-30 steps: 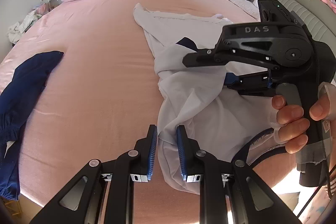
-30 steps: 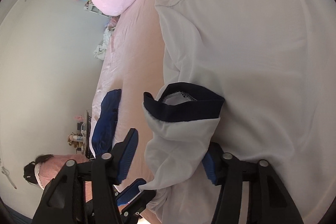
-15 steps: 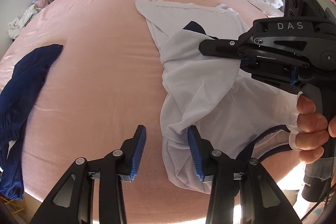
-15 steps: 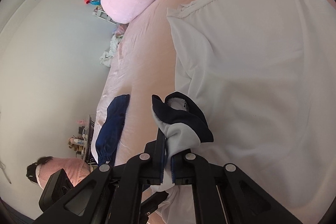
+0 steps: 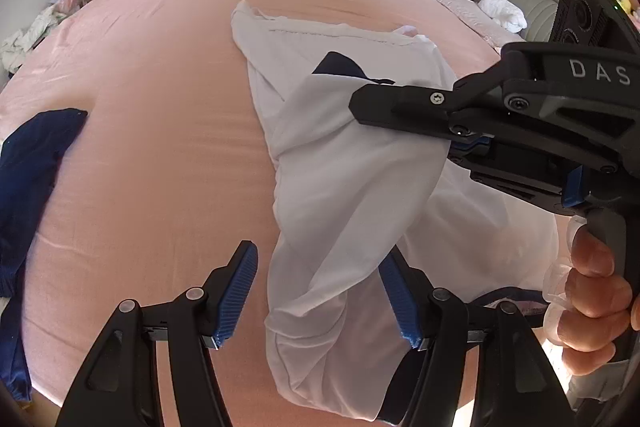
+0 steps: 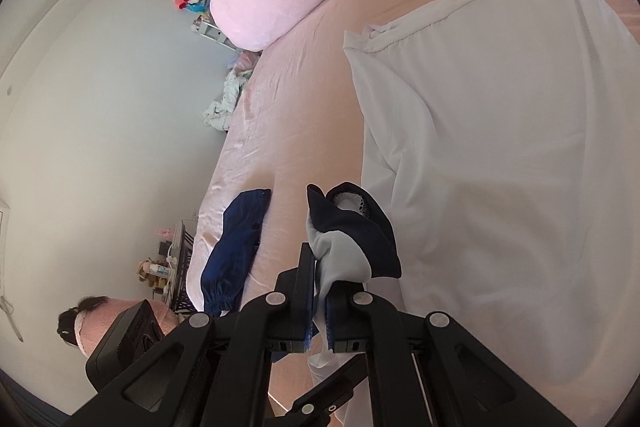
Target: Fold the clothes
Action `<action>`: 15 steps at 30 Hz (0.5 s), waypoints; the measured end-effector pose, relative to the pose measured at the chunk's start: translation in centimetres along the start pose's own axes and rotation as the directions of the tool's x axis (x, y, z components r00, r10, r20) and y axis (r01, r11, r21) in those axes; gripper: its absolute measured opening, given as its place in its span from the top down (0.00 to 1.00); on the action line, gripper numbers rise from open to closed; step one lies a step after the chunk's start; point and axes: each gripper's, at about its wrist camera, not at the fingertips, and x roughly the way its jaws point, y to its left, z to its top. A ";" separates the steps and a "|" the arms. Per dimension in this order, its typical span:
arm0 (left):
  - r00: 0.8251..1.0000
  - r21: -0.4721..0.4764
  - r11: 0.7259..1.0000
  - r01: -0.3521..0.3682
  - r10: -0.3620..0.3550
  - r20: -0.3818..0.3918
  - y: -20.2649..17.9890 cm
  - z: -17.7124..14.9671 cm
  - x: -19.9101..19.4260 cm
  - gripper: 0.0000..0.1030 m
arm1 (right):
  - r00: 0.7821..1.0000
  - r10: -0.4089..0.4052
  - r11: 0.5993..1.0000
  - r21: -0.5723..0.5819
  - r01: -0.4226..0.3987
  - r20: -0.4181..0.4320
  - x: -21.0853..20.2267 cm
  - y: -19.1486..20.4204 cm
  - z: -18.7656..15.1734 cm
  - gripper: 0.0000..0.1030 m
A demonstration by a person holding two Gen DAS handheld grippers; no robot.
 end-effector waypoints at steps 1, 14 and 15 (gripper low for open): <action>1.000 -0.007 1.000 0.018 -0.018 0.007 0.0 0.1 0.3 0.41 | 1.000 0.005 1.000 -0.001 -0.005 0.000 -0.1 0.1 0.1 0.97; 0.987 -0.026 0.987 -0.159 0.159 0.011 3.9 -1.9 -0.3 0.80 | 0.997 -0.068 0.998 0.016 0.068 -0.022 0.2 -0.8 -0.7 0.97; 0.986 -0.030 0.985 -0.168 0.168 0.005 4.2 -2.4 -0.5 0.80 | 0.997 -0.076 0.997 0.019 0.077 -0.025 0.3 -1.1 -0.8 0.97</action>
